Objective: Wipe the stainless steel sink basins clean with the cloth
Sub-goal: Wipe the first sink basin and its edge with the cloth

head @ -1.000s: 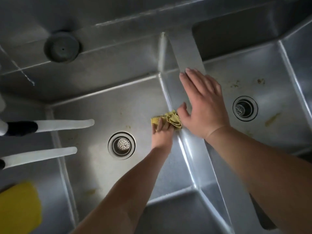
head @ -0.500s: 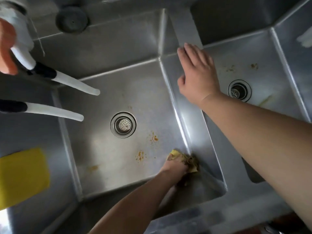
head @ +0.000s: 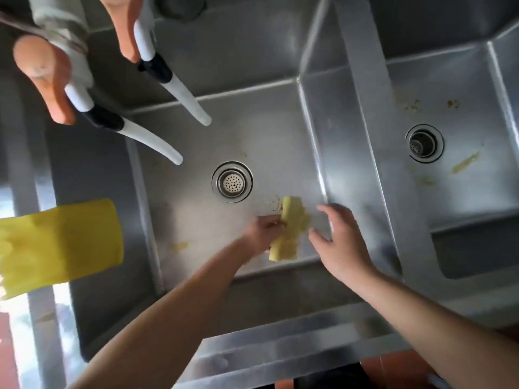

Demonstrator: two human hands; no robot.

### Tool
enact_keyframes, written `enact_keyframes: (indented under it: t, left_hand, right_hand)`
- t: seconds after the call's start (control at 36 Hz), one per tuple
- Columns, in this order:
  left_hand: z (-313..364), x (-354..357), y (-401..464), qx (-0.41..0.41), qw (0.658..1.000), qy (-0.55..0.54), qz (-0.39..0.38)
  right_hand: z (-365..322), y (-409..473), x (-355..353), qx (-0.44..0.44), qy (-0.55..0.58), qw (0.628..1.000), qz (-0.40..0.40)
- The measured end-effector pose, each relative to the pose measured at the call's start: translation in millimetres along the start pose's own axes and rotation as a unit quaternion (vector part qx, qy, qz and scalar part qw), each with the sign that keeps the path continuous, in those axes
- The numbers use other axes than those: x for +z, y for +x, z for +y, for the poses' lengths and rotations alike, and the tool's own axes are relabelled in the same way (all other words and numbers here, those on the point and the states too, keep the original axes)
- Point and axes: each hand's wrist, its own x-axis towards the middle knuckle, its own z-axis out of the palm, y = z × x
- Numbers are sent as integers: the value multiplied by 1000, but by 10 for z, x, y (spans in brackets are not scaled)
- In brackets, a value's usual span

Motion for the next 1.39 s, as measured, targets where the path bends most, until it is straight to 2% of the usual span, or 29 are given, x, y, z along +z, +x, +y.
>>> enact_keyframes:
  t: [0.06, 0.08, 0.14, 0.19, 0.25, 0.31, 0.39, 0.5, 0.61, 0.67, 0.72, 0.81, 0.92, 1.0, 1.08, 1.19, 1.25, 1.31, 1.39]
  left_hand:
    - [-40, -142, -57, 31, 992, -77, 92]
    - [-36, -193, -98, 42, 986, -104, 126]
    - [-19, -275, -143, 54, 972, -149, 173]
    - [38, -354, -174, 60, 968, -152, 190]
    - [94, -433, -194, 61, 976, -143, 150]
    - [135, -519, -201, 39, 986, -135, 85]
    - [158, -626, -191, 12, 995, -99, -1]
    - [96, -725, -170, 8, 993, -112, -42]
    - [-13, -780, -175, 42, 984, -152, -80]
    - [-48, -787, -160, 57, 988, -139, -41]
    - [-66, -800, -129, 55, 991, -117, 16]
    - [-72, -841, -90, 42, 982, -166, 74]
    - [-24, -877, -65, 66, 977, -202, 25]
    - [43, -884, -47, 80, 977, -200, -3]
    - [64, -943, -18, 87, 975, -202, 42]
    - [37, -1006, 17, 98, 958, -242, 118]
    - [-4, -1015, 43, 94, 946, -258, 172]
    - [-75, -1036, 61, 80, 941, -204, 259]
    - [-298, -1069, 55, -3, 930, 50, 365]
  right_hand:
    - [-77, 23, 135, 104, 106, 988, -47]
    - [-121, 31, 199, 124, 135, 981, -69]
    - [-225, 61, 310, 46, 85, 993, -70]
    - [-328, 177, 398, -107, -1, 993, -51]
    - [-440, 346, 435, -218, -114, 967, -71]
    - [-556, 527, 438, -276, -267, 915, -121]
    - [-749, 785, 442, -274, -393, 849, -223]
    - [-960, 1029, 515, -232, -405, 822, -326]
    - [-1043, 1233, 494, -156, -347, 862, -335]
    - [-1006, 1347, 494, -113, -283, 890, -340]
    - [-940, 1434, 490, -84, -242, 899, -355]
    - [-852, 1487, 433, -54, -240, 892, -380]
    - [-780, 1515, 437, -50, -241, 865, -437]
    - [-758, 1531, 517, -50, -149, 865, -477]
    - [-773, 1550, 595, -67, -104, 865, -486]
    - [-859, 1614, 635, -38, -90, 865, -492]
    - [-939, 1688, 615, -44, -126, 869, -477]
    - [-1032, 1855, 582, -74, -188, 886, -417]
    - [-1142, 2316, 526, -120, -248, 931, -241]
